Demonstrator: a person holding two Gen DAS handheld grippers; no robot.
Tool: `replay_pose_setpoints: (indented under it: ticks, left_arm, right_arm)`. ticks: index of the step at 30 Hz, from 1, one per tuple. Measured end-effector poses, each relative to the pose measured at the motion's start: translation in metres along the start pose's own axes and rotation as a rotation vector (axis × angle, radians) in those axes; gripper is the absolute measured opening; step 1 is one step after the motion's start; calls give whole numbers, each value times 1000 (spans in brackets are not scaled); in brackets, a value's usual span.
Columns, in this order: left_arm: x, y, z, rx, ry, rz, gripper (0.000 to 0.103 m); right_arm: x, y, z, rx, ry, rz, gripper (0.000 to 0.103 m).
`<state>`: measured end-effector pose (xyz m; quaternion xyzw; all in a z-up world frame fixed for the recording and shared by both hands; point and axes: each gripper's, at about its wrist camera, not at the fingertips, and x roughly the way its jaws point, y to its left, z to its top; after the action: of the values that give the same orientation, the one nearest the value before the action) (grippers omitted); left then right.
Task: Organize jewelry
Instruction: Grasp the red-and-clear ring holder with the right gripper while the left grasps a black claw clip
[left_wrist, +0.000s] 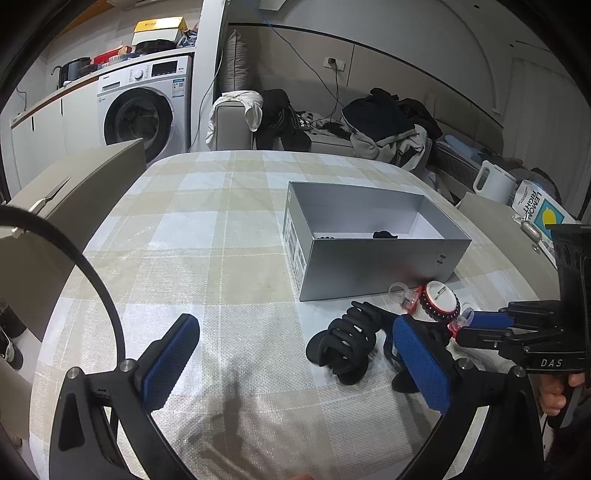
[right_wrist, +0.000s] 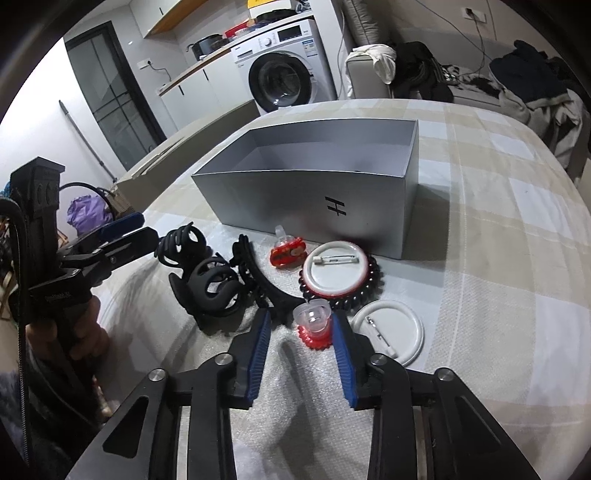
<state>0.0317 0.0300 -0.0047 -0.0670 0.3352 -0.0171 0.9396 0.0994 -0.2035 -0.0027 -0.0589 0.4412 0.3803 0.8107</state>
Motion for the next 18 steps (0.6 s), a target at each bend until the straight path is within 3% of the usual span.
replay_pose_setpoints:
  ticks: [3,9,12,18]
  left_arm:
    - [1,0,0,-2,5,4,102]
    - [4,-5,-2,16,33,18,102]
    - [10,-11,-2,49,66,20,101]
    - [13,-16,-4,85,100,-6,84]
  right_arm:
    - [-1,-3,0,10,-2,-12,18]
    - [-12,-6,-4,27,-51,-4,18]
    - [-25,-6,-3,38,-120,22,18]
    - [-36,-8,0,61,-189,28,18]
